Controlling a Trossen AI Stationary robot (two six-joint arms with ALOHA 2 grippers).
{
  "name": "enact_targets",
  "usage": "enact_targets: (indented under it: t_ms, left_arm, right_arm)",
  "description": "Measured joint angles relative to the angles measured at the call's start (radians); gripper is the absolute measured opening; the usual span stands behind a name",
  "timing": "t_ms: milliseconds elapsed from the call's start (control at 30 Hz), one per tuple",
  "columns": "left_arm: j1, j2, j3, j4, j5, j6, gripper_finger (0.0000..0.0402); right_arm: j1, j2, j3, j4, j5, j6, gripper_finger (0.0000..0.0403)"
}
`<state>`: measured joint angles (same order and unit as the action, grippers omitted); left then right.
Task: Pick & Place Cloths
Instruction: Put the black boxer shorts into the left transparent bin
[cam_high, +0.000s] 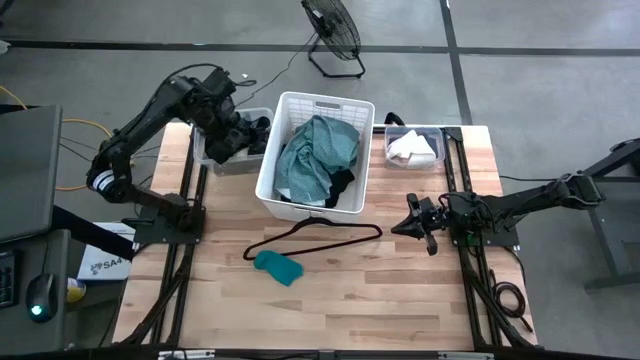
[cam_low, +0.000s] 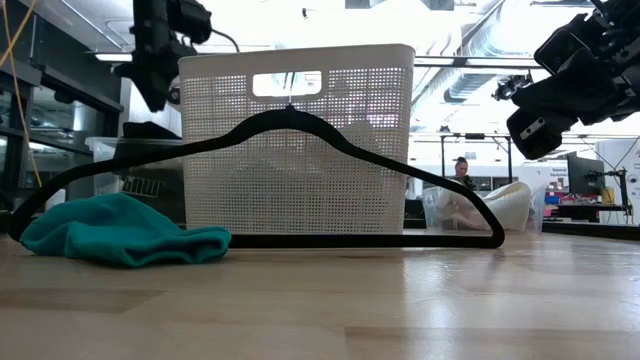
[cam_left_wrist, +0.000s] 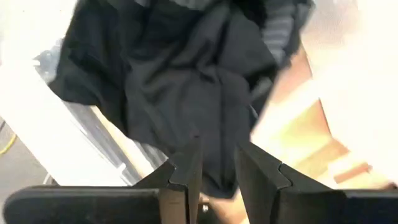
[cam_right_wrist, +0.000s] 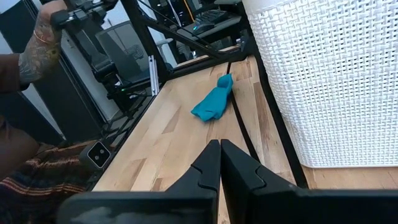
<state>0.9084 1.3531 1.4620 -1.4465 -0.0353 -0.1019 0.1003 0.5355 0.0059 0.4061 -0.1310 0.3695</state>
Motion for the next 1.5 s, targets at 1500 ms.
enact_targets:
  t_ms: [1500]
  left_arm:
    - [-0.100, -0.046, -0.289, 0.358, -0.340, -0.157, 0.0090]
  right_arm:
    - [0.000, 0.000, 0.000, 0.000, 0.000, 0.000, 0.0003]
